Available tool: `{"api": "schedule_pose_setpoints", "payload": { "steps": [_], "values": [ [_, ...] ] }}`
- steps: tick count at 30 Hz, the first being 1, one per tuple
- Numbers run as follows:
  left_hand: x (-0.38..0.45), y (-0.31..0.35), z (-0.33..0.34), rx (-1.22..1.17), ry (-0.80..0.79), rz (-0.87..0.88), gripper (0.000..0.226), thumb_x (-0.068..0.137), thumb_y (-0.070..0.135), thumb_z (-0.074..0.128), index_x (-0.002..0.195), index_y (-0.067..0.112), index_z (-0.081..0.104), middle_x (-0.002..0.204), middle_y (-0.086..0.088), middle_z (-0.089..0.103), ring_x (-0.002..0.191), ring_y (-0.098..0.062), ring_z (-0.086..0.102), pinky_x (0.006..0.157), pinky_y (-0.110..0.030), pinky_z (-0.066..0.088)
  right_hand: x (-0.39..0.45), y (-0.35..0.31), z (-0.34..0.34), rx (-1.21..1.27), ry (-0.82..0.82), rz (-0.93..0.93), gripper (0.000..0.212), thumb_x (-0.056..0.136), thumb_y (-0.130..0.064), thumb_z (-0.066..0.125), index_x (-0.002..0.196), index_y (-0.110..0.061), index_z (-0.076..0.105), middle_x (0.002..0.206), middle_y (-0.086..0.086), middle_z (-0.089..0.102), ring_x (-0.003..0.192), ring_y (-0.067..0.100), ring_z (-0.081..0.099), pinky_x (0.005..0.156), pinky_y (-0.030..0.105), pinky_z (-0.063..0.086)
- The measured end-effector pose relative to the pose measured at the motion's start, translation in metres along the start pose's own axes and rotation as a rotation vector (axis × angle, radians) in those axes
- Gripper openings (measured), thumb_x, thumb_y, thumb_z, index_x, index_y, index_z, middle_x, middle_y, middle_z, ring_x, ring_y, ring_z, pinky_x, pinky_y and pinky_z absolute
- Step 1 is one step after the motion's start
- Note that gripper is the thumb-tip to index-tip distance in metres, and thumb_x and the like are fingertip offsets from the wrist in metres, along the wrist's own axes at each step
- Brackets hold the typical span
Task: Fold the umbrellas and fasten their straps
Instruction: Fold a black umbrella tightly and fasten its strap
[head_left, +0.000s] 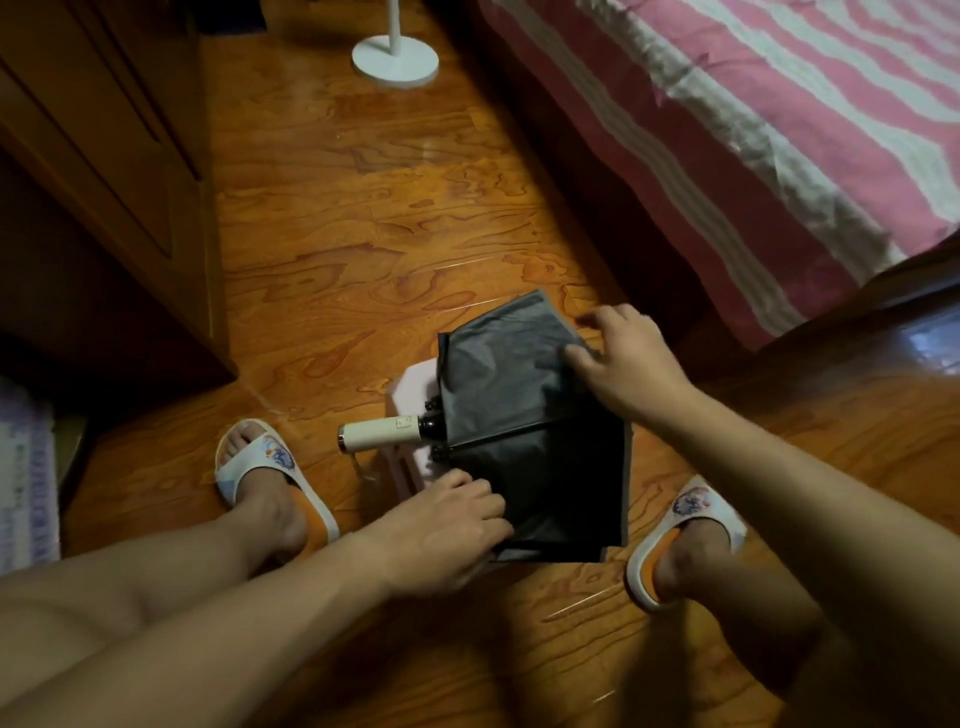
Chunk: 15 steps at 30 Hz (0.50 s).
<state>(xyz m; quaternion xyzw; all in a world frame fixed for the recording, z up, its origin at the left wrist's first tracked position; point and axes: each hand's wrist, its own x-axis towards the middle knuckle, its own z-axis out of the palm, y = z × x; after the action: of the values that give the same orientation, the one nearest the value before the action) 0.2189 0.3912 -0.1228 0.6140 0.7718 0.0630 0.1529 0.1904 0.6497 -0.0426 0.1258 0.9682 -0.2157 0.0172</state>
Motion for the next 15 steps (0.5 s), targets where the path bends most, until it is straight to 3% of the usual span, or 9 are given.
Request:
{"api": "schedule_pose_setpoints", "payload": {
  "steps": [2, 3, 5, 7, 9, 12, 13, 15],
  "values": [
    [-0.004, 0.000, -0.002, -0.026, -0.043, -0.016, 0.044, 0.100, 0.045, 0.046, 0.140, 0.027, 0.053, 0.122, 0.006, 0.053, 0.113, -0.015, 0.046, 0.103, -0.036, 0.036, 0.038, -0.014, -0.002, 0.193, -0.177, 0.220, 0.070, 0.095, -0.045, 0.066, 0.153, -0.017, 0.038, 0.148, 0.010, 0.049, 0.135, 0.031, 0.048, 0.110, 0.047, 0.044],
    [-0.006, 0.001, -0.004, -0.030, -0.073, -0.026, 0.048, 0.100, 0.046, 0.047, 0.143, 0.027, 0.050, 0.126, 0.005, 0.052, 0.116, -0.016, 0.044, 0.104, -0.036, 0.036, 0.052, -0.018, 0.000, 0.302, -0.249, 0.299, 0.074, 0.095, -0.043, 0.068, 0.154, -0.015, 0.035, 0.150, 0.011, 0.047, 0.135, 0.030, 0.049, 0.110, 0.047, 0.045],
    [-0.010, 0.004, -0.012, -0.048, -0.132, -0.039, 0.052, 0.099, 0.045, 0.051, 0.147, 0.026, 0.046, 0.132, 0.002, 0.051, 0.122, -0.019, 0.043, 0.107, -0.038, 0.035, 0.071, -0.025, 0.001, 0.442, -0.327, 0.376, 0.064, 0.092, -0.036, 0.074, 0.146, -0.012, 0.047, 0.141, 0.010, 0.055, 0.124, 0.028, 0.057, 0.106, 0.044, 0.049],
    [-0.011, 0.011, -0.031, -0.112, -0.168, -0.087, 0.045, 0.100, 0.043, 0.052, 0.142, 0.027, 0.051, 0.131, 0.001, 0.053, 0.121, -0.019, 0.047, 0.106, -0.040, 0.041, 0.074, -0.031, -0.003, 0.560, -0.272, 0.343, 0.048, 0.091, -0.025, 0.076, 0.134, -0.014, 0.059, 0.130, 0.012, 0.064, 0.111, 0.025, 0.065, 0.100, 0.045, 0.054],
    [-0.009, 0.009, -0.055, -0.216, -0.015, -0.308, 0.028, 0.101, 0.039, 0.051, 0.124, 0.027, 0.060, 0.117, 0.001, 0.059, 0.111, -0.019, 0.055, 0.097, -0.040, 0.049, 0.059, -0.037, -0.018, 0.674, -0.175, 0.272, 0.051, 0.091, -0.016, 0.075, 0.138, -0.021, 0.058, 0.122, 0.007, 0.065, 0.105, 0.020, 0.068, 0.094, 0.039, 0.058],
    [-0.011, -0.021, -0.079, -0.448, 0.380, -0.749, 0.002, 0.097, 0.029, 0.054, 0.099, 0.028, 0.053, 0.089, 0.005, 0.060, 0.083, -0.018, 0.060, 0.074, -0.040, 0.055, 0.003, -0.038, -0.053, 0.744, -0.142, 0.132, 0.059, 0.089, -0.009, 0.075, 0.138, -0.036, 0.055, 0.113, -0.004, 0.064, 0.097, 0.001, 0.069, 0.077, 0.015, 0.055],
    [-0.013, -0.033, -0.081, -0.551, 0.463, -0.840, 0.009, 0.095, 0.027, 0.057, 0.101, 0.028, 0.050, 0.088, 0.005, 0.059, 0.080, -0.017, 0.059, 0.071, -0.040, 0.054, -0.018, -0.038, -0.061, 0.723, -0.159, 0.097, 0.056, 0.089, -0.011, 0.075, 0.134, -0.040, 0.059, 0.115, -0.007, 0.065, 0.100, 0.000, 0.068, 0.076, 0.013, 0.053],
    [-0.016, -0.049, -0.081, -0.800, 0.493, -0.881, 0.032, 0.093, 0.025, 0.065, 0.120, 0.028, 0.048, 0.100, 0.006, 0.059, 0.088, -0.015, 0.060, 0.080, -0.043, 0.055, -0.052, -0.032, -0.069, 0.695, -0.177, 0.086, 0.043, 0.088, -0.014, 0.075, 0.122, -0.039, 0.070, 0.116, -0.009, 0.071, 0.107, 0.005, 0.068, 0.080, 0.019, 0.053]
  ]
}}
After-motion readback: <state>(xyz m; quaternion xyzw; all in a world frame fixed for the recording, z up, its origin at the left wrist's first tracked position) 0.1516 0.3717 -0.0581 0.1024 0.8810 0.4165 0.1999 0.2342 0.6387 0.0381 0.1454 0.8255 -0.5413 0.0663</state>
